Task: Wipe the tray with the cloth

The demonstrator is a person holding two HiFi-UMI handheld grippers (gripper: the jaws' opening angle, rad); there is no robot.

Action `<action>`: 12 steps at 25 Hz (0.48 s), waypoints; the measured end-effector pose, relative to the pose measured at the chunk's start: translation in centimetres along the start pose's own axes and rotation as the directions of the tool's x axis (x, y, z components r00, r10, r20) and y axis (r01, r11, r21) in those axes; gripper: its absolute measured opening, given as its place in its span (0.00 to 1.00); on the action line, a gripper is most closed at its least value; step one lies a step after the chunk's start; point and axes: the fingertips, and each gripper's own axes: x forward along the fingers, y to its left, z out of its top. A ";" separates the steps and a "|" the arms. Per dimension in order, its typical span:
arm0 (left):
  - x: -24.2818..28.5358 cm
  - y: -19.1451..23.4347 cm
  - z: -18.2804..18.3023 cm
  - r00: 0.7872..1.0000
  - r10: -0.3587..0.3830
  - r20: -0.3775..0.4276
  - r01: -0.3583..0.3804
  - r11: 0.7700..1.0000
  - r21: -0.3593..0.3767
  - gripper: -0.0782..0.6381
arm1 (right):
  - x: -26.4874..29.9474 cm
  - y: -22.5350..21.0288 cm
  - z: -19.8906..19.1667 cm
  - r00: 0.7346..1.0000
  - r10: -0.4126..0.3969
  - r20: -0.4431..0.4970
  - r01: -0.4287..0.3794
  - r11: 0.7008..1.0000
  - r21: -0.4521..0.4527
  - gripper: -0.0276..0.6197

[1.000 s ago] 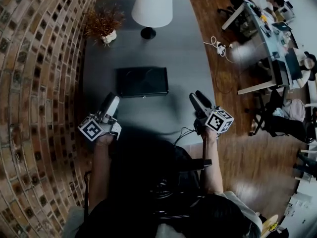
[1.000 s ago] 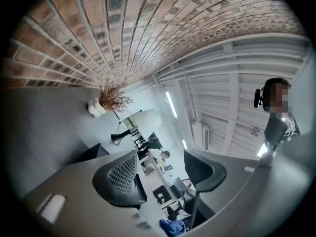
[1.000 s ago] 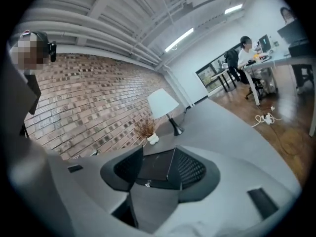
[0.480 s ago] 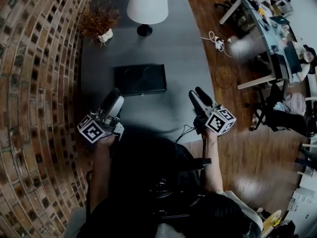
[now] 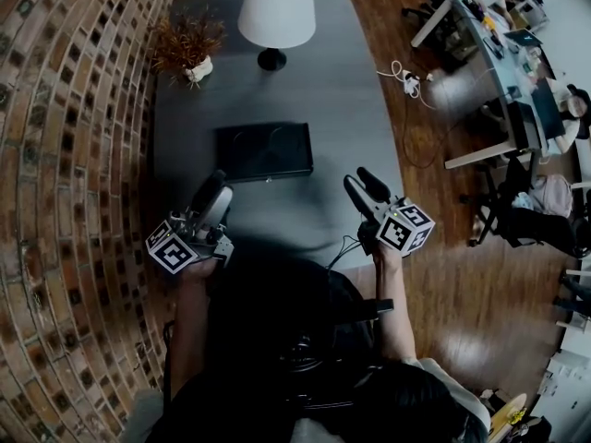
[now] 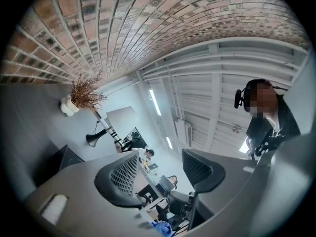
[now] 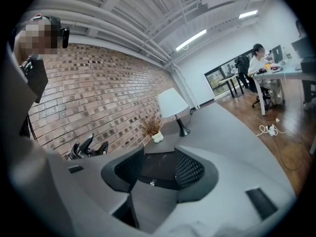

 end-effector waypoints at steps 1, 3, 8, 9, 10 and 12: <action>-0.1 -0.2 0.2 1.000 -0.011 0.012 0.011 1.000 0.001 0.48 | 0.0 0.0 -0.1 1.000 0.000 -0.005 0.000 1.000 -0.004 0.37; -0.3 -0.6 0.8 0.999 -0.033 0.037 0.033 0.999 0.003 0.47 | 0.0 0.1 -0.3 1.000 -0.003 -0.013 0.003 1.000 -0.010 0.37; -0.6 -1.1 1.8 0.994 -0.072 0.084 0.075 0.997 -0.026 0.46 | 0.1 0.4 -0.4 1.000 -0.003 -0.019 0.003 1.000 -0.019 0.37; -0.7 -1.2 1.9 0.993 -0.077 0.094 0.081 0.996 -0.034 0.44 | 0.0 0.4 -0.4 1.000 -0.003 -0.020 0.003 1.000 -0.019 0.37; -0.7 -1.3 2.0 0.991 -0.083 0.104 0.088 0.995 -0.040 0.43 | 0.0 0.4 -0.4 1.000 -0.003 -0.021 0.002 1.000 -0.020 0.37; -0.9 -1.6 2.2 0.988 -0.100 0.121 0.106 0.993 -0.045 0.41 | 0.0 0.4 -0.4 1.000 -0.002 -0.022 0.001 1.000 -0.021 0.37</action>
